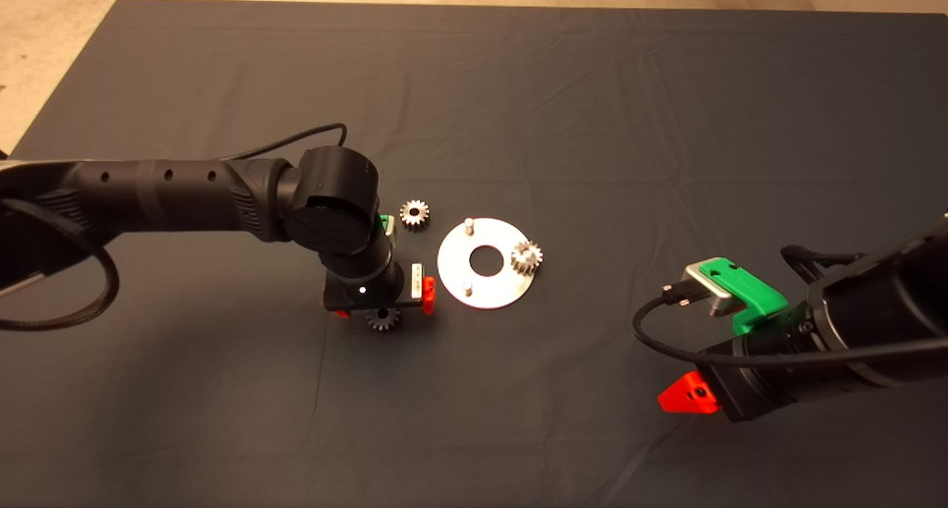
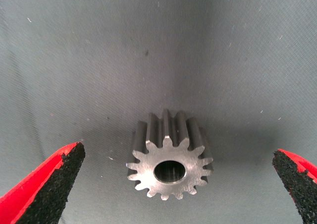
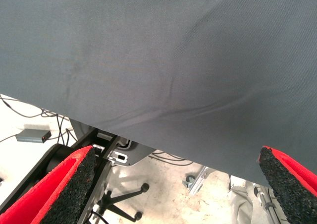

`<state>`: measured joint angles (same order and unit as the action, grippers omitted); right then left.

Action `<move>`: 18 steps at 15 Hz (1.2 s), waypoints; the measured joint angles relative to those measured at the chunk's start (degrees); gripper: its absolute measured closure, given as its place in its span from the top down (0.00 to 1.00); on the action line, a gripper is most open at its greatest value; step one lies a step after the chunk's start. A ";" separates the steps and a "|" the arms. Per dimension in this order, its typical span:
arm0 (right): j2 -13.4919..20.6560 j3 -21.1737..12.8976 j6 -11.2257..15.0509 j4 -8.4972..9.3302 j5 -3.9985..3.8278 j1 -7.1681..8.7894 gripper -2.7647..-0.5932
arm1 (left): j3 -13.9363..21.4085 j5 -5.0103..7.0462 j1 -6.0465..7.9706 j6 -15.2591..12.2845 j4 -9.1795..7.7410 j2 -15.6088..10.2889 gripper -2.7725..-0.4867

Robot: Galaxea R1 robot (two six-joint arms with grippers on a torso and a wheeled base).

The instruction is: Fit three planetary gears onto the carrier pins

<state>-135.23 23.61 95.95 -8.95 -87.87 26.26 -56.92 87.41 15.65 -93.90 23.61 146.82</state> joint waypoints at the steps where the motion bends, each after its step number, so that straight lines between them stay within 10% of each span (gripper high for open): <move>1: 0.00 -0.02 0.00 0.00 0.02 0.00 0.86 | 0.00 -0.01 -0.15 0.00 0.00 -0.02 1.00; 18: 0.00 -0.20 0.07 0.05 0.00 0.09 0.86 | 0.37 -0.01 -0.94 0.38 0.04 -1.28 0.70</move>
<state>-135.23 23.42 96.03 -8.90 -87.87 26.34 -56.55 87.39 14.71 -93.53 23.65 145.54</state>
